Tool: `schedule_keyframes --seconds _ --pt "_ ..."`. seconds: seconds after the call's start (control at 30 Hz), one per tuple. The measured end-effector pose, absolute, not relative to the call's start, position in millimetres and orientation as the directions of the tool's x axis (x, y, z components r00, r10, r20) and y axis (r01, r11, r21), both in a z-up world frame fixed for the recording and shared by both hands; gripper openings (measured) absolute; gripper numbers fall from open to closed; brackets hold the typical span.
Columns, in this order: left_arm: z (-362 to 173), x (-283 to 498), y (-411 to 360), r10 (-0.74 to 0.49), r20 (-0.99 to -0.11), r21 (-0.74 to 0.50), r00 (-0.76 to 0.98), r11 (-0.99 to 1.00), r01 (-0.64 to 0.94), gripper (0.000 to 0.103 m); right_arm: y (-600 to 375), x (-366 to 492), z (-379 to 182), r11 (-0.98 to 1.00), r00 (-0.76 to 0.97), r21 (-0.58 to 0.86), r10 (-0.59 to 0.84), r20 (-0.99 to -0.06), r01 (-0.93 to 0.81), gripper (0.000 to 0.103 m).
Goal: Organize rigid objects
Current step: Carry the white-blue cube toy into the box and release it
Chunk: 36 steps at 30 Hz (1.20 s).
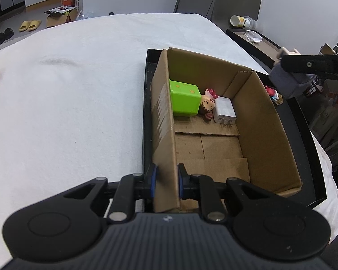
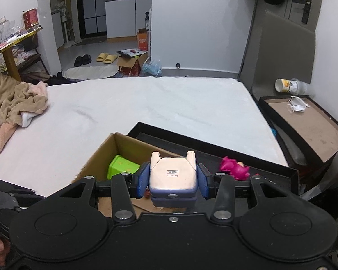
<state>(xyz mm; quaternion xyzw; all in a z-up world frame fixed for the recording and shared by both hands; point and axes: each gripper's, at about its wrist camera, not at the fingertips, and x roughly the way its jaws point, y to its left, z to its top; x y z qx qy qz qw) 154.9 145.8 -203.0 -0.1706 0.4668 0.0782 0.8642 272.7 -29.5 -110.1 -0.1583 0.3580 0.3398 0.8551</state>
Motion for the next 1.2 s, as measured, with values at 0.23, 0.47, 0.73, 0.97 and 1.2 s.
schedule_keyframes --seconds 0.23,0.47,0.73,0.97,1.2 --pt "-202.9 154.1 147.2 -0.037 -0.829 -0.233 0.558 0.93 -0.285 0.018 -4.7 266.9 -114.2 0.713 0.474 -0.004 0.463 -0.749 -0.702 0.043" --pt "-203.8 152.6 149.5 -0.048 -0.825 -0.248 0.563 0.926 -0.284 0.019 16.3 264.9 -125.9 0.712 0.411 0.042 0.452 -0.792 -0.701 0.044" --pt "-203.9 151.9 150.1 -0.053 -0.823 -0.254 0.565 0.925 -0.283 0.019 29.4 260.4 -135.8 0.718 0.345 0.115 0.461 -0.817 -0.687 0.044" --pt "-203.8 150.5 152.4 -0.058 -0.817 -0.266 0.574 0.921 -0.285 0.019 25.7 261.5 -124.7 0.72 0.347 0.16 0.502 -0.793 -0.675 0.045" --pt "-203.7 151.8 150.7 -0.054 -0.818 -0.259 0.572 0.923 -0.284 0.019 -4.2 266.6 -112.1 0.733 0.394 0.126 0.493 -0.776 -0.669 0.046"
